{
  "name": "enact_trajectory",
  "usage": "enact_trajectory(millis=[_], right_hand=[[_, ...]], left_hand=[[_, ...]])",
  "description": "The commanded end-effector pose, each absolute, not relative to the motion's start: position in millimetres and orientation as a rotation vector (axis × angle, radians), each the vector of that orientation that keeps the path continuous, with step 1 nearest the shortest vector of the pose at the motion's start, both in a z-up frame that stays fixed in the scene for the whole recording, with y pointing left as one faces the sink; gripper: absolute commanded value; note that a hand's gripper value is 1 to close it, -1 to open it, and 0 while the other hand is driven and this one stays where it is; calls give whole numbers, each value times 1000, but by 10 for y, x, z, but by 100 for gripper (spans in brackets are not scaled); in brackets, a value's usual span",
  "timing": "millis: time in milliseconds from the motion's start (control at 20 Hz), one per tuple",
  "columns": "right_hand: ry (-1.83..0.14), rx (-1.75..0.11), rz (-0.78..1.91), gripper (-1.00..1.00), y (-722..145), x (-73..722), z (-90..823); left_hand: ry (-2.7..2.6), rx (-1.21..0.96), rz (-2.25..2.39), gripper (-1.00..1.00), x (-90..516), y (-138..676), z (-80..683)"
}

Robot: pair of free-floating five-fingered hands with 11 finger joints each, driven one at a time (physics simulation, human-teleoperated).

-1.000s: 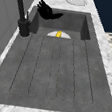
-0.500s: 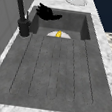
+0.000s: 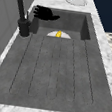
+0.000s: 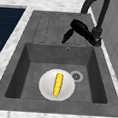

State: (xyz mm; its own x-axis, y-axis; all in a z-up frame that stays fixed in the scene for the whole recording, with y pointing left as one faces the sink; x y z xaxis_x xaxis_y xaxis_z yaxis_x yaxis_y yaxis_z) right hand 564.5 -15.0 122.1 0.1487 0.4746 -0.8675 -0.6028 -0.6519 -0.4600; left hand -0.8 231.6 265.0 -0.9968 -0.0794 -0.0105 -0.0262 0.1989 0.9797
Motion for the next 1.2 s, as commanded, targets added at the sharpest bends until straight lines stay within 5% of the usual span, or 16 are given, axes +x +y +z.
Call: enact_trajectory(millis=[0,550,1150], right_hand=[[-30,-1581,1650,-100,-150,5664,1230],[-268,-1633,1677,-100,-153,5767,1280],[-307,-1607,1698,-100,-208,5748,1323]], left_hand=[[-2399,106,-1959,0,-8,2316,2650],[-2399,106,-1959,0,-8,2316,2650],[-2399,106,-1959,0,-8,2316,2650]])
